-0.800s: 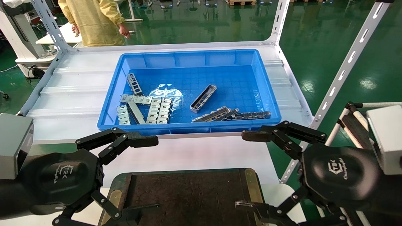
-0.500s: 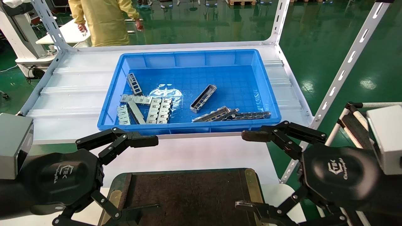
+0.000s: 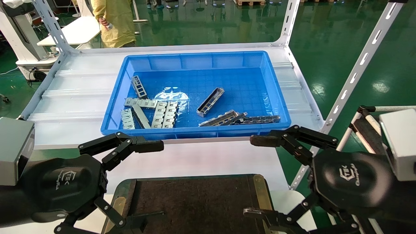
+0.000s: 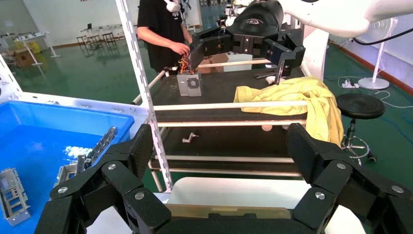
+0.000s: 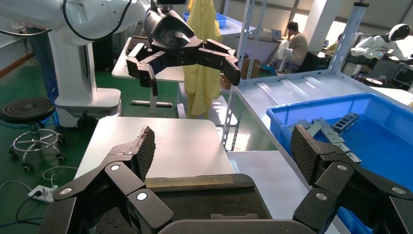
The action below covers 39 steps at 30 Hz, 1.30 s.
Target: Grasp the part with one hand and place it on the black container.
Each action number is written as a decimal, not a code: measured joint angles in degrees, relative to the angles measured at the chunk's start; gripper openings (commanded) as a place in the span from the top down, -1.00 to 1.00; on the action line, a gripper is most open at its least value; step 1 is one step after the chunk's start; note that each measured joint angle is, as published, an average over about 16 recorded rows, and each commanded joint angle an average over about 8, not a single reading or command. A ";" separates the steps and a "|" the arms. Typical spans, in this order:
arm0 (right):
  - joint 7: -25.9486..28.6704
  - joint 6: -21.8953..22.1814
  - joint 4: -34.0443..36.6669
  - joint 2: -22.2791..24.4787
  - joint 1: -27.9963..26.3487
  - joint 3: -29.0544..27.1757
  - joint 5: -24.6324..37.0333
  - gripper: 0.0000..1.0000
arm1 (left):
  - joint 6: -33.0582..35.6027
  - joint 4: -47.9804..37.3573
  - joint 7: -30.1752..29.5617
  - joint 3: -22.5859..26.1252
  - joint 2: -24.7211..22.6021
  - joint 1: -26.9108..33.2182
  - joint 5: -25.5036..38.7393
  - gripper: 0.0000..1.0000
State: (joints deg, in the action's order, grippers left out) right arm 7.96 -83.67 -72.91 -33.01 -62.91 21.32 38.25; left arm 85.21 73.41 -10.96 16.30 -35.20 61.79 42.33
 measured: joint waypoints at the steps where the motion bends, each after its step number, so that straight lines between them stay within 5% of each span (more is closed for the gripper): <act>1: 0.00 0.00 0.00 0.00 0.00 0.00 0.00 -1.00 | -0.05 -0.04 0.03 0.03 -0.06 0.05 0.09 -1.00; 19: -0.01 -0.01 0.02 0.00 -0.01 0.02 0.00 -1.00 | -4.07 -3.33 0.00 2.30 -4.21 3.77 5.41 -1.00; 39: -0.02 -0.01 0.02 0.00 -0.02 0.03 -0.01 -1.00 | -12.71 -18.01 -1.43 9.41 -18.21 15.09 17.54 -1.00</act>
State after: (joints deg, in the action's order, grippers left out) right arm 7.95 -83.68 -72.89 -33.01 -62.93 21.34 38.24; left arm 72.50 55.40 -12.39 25.70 -53.41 76.87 59.87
